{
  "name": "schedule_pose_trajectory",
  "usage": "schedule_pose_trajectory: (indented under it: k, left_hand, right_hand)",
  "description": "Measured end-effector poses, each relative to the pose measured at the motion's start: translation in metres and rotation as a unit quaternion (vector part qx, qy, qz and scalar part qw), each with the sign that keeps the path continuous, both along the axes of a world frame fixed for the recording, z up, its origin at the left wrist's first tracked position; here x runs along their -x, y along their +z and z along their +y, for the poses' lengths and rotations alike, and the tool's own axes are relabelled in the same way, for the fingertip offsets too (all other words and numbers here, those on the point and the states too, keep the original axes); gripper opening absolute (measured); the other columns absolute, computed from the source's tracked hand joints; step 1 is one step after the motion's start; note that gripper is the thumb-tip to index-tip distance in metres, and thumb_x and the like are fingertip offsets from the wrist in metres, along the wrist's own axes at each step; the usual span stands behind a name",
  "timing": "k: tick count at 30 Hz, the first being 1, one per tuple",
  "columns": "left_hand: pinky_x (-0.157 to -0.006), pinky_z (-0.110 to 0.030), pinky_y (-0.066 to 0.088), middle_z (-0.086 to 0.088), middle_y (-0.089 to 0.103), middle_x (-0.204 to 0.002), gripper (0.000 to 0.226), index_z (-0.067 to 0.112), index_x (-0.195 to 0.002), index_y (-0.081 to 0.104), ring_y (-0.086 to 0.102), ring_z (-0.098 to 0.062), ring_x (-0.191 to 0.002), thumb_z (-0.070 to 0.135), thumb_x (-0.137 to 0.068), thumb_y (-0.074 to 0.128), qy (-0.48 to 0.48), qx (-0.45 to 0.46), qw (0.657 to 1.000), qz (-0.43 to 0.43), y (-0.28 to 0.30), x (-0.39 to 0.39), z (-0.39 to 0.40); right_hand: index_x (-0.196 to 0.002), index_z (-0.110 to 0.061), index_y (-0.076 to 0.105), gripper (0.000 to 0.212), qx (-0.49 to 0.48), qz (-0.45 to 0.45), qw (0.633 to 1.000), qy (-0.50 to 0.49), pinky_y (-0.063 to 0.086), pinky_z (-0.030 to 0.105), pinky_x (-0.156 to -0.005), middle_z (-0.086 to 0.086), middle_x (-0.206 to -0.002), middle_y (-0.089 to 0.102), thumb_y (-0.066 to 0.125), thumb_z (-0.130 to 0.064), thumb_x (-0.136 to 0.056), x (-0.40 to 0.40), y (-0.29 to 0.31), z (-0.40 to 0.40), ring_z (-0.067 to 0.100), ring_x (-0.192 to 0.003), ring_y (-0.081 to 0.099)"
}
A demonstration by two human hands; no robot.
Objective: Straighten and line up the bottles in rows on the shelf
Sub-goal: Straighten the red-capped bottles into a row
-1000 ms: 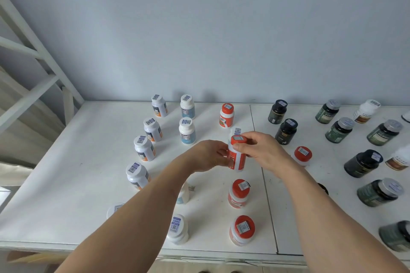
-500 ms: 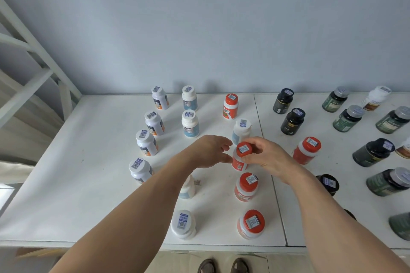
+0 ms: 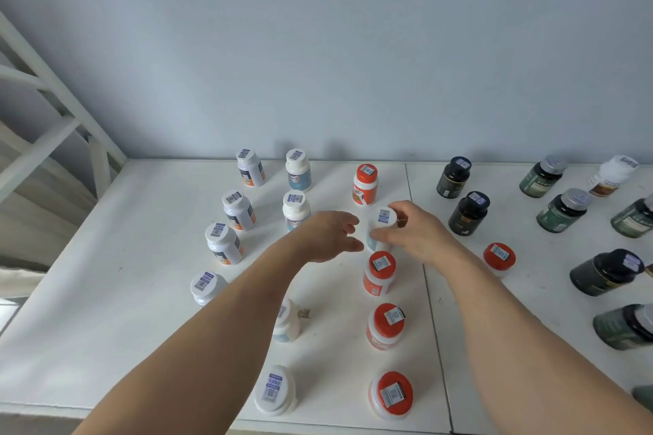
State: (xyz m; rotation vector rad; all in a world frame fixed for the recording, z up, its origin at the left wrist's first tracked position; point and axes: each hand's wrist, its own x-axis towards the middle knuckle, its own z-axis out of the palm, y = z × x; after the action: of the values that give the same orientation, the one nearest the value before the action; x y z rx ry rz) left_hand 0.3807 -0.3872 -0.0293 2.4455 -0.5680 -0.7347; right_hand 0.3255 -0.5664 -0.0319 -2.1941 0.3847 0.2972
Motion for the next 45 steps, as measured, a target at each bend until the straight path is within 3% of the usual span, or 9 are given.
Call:
schedule_pose_trajectory:
  k: [2,8,11,17,29,38,41,45]
  left_hand:
    - [-0.098,-0.031,0.05,0.001,0.059,-0.135,0.057,0.018,-0.14,0.049,0.058,-0.018,-0.119,0.033,-0.088,0.069,0.017,0.007,1.0,0.011,-0.003,-0.005,-0.003]
    - [-0.102,-0.034,0.048,0.002,0.058,-0.136,0.059,0.018,-0.14,0.048,0.057,-0.018,-0.12,0.03,-0.087,0.07,0.069,0.092,0.99,0.077,-0.012,-0.013,-0.008]
    - [-0.104,-0.037,0.047,0.005,0.065,-0.126,0.052,0.022,-0.131,0.059,0.06,-0.016,-0.115,0.032,-0.082,0.075,0.08,0.158,0.977,0.12,-0.014,-0.019,-0.008]
    - [-0.096,-0.026,0.05,0.002,0.07,-0.118,0.041,0.016,-0.124,0.066,0.063,-0.019,-0.113,0.024,-0.085,0.074,0.095,0.264,0.935,0.215,-0.009,-0.026,-0.005]
    - [-0.087,-0.022,0.054,-0.006,0.07,-0.119,0.041,0.006,-0.123,0.066,0.064,-0.021,-0.112,0.024,-0.086,0.072,0.108,0.273,0.911,0.289,-0.01,-0.036,-0.003]
    - [-0.092,-0.027,0.053,-0.005,0.07,-0.117,0.041,0.01,-0.122,0.067,0.063,-0.021,-0.11,0.027,-0.085,0.074,0.099,0.253,0.93,0.247,-0.007,-0.032,0.001]
    - [-0.097,-0.033,0.052,0.0,0.069,-0.115,0.044,0.016,-0.122,0.067,0.062,-0.019,-0.106,0.037,-0.084,0.073,0.073,0.184,0.967,0.163,0.005,-0.026,0.008]
    - [-0.097,-0.029,0.048,0.002,0.066,-0.124,0.04,0.019,-0.127,0.062,0.061,-0.015,-0.111,0.04,-0.093,0.061,-0.007,0.018,1.0,-0.022,0.028,-0.011,0.027]
  right_hand:
    - [-0.127,-0.024,0.05,0.054,0.014,-0.007,1.0,0.003,0.045,0.026,-0.074,-0.007,-0.117,0.061,0.076,-0.04,-0.082,-0.006,-0.005,0.001,0.014,-0.101,0.058]
    - [-0.121,-0.024,0.056,0.046,-0.028,-0.042,0.999,-0.016,0.046,0.028,-0.077,-0.006,-0.111,0.064,0.076,-0.038,-0.082,-0.013,-0.004,-0.011,0.013,-0.098,0.06]
    - [-0.119,-0.027,0.061,0.043,-0.074,-0.042,0.996,-0.019,0.051,0.033,-0.086,-0.006,-0.108,0.066,0.074,-0.041,-0.08,-0.02,0.009,-0.017,0.012,-0.099,0.062]
    - [-0.11,-0.029,0.066,0.03,-0.137,-0.05,0.989,-0.04,0.057,0.042,-0.091,-0.001,-0.108,0.068,0.072,-0.039,-0.082,-0.03,0.024,-0.016,0.018,-0.099,0.066]
    - [-0.104,-0.019,0.07,0.027,-0.137,-0.029,0.989,-0.055,0.059,0.045,-0.087,0.006,-0.103,0.071,0.068,-0.04,-0.086,-0.037,0.029,-0.009,0.024,-0.096,0.07]
    - [-0.11,-0.019,0.068,0.03,-0.137,-0.036,0.989,-0.044,0.059,0.044,-0.086,0.005,-0.108,0.07,0.068,-0.036,-0.086,-0.036,0.028,-0.007,0.023,-0.098,0.069]
    - [-0.107,-0.024,0.068,0.022,-0.152,-0.052,0.986,-0.032,0.059,0.041,-0.087,0.004,-0.108,0.07,0.07,-0.031,-0.085,-0.032,0.03,-0.004,0.02,-0.098,0.069]
    - [-0.123,-0.026,0.062,0.038,-0.131,-0.063,0.989,0.018,0.056,0.029,-0.083,-0.002,-0.113,0.067,0.069,-0.032,-0.087,-0.025,0.033,0.004,0.012,-0.101,0.065]
